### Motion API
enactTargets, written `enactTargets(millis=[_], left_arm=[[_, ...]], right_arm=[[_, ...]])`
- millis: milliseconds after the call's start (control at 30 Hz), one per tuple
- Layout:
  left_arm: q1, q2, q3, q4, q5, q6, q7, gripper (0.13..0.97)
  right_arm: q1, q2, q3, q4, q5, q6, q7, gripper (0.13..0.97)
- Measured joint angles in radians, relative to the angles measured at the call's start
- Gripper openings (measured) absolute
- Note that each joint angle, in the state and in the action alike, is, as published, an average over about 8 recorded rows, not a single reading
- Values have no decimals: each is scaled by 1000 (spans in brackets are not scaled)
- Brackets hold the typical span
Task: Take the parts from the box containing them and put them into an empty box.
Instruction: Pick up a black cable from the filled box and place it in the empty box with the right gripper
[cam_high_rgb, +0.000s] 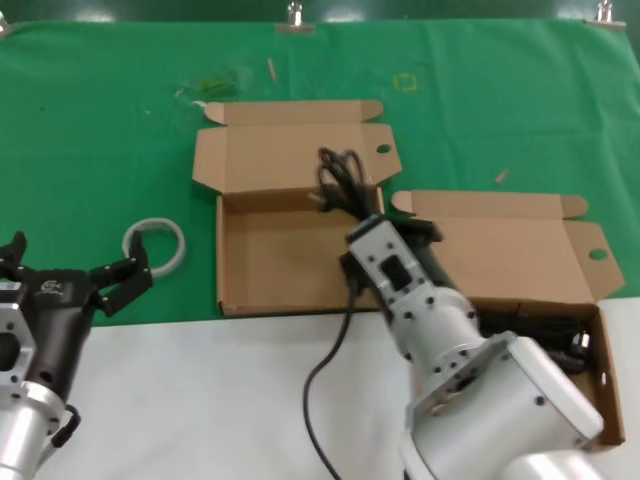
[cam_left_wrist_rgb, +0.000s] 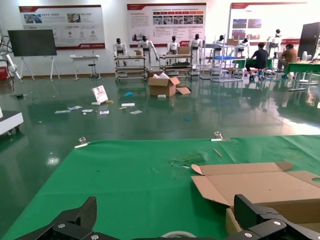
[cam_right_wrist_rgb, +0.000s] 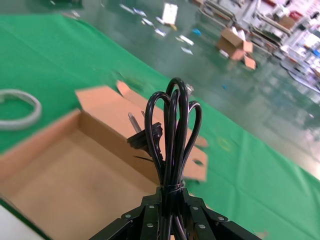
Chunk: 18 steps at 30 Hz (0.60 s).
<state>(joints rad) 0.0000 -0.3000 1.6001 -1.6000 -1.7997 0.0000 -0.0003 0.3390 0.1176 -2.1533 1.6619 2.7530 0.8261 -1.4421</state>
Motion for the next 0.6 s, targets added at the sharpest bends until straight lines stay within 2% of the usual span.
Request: enactTargets(millis=[233, 600], left_arm=[[0, 0, 0, 0, 0, 0, 0, 965], [0, 0, 0, 0, 0, 0, 0, 965]], right_arm=[[66, 1, -75, -106, 0, -68, 66, 200], [78, 1, -80, -148, 0, -89, 84, 200]])
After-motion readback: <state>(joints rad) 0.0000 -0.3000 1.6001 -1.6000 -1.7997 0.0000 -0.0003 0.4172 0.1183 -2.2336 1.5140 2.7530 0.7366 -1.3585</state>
